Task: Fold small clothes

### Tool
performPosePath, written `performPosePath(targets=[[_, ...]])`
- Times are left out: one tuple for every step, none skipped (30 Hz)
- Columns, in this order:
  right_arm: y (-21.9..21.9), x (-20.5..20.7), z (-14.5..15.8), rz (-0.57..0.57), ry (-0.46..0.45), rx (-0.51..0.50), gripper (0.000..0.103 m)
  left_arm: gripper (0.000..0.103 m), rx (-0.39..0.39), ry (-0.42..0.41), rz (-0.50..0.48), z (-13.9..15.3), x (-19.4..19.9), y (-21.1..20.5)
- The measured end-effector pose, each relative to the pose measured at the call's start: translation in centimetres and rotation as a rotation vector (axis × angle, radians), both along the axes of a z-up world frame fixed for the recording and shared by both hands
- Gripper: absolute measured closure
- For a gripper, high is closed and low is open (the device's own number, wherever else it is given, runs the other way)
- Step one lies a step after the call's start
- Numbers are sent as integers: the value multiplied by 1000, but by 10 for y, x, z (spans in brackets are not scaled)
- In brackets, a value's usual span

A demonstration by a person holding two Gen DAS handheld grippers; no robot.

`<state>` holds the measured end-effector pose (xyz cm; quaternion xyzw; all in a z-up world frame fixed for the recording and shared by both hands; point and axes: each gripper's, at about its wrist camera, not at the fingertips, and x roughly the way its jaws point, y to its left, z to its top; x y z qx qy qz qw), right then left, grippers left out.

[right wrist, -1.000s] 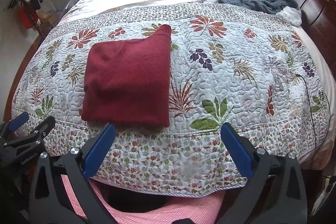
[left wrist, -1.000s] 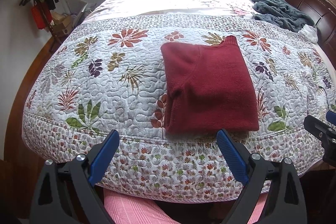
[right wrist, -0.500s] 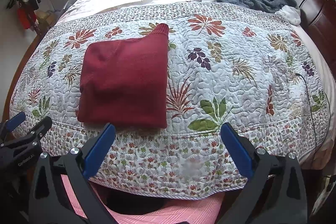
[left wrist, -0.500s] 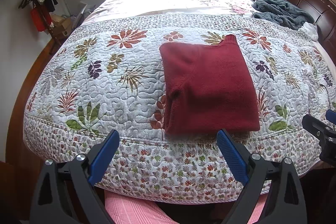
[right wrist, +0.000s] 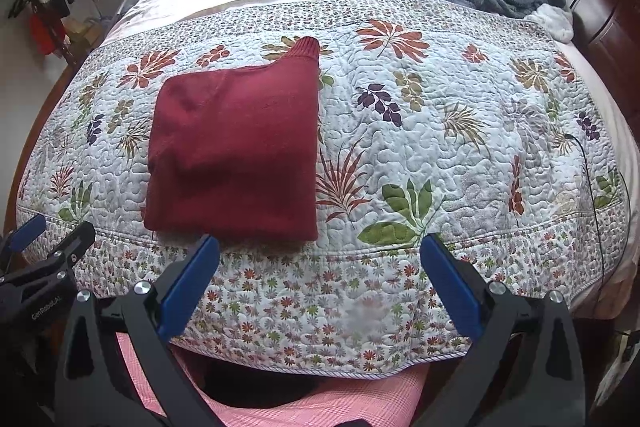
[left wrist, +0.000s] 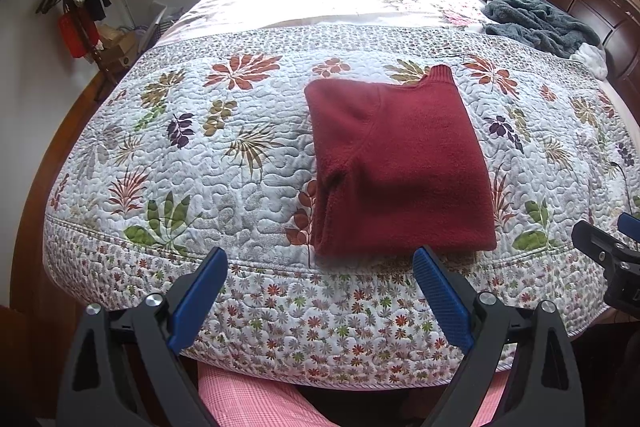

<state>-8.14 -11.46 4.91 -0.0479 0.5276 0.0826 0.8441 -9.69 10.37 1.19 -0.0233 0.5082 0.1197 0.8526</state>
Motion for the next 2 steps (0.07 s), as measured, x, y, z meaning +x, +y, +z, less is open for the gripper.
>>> performPosePath(targets=[[0,0,0,0,1,2,3,9,0,-1,0,0,0,0],[0,0,0,0,0,0,3,9,0,-1,0,0,0,0]])
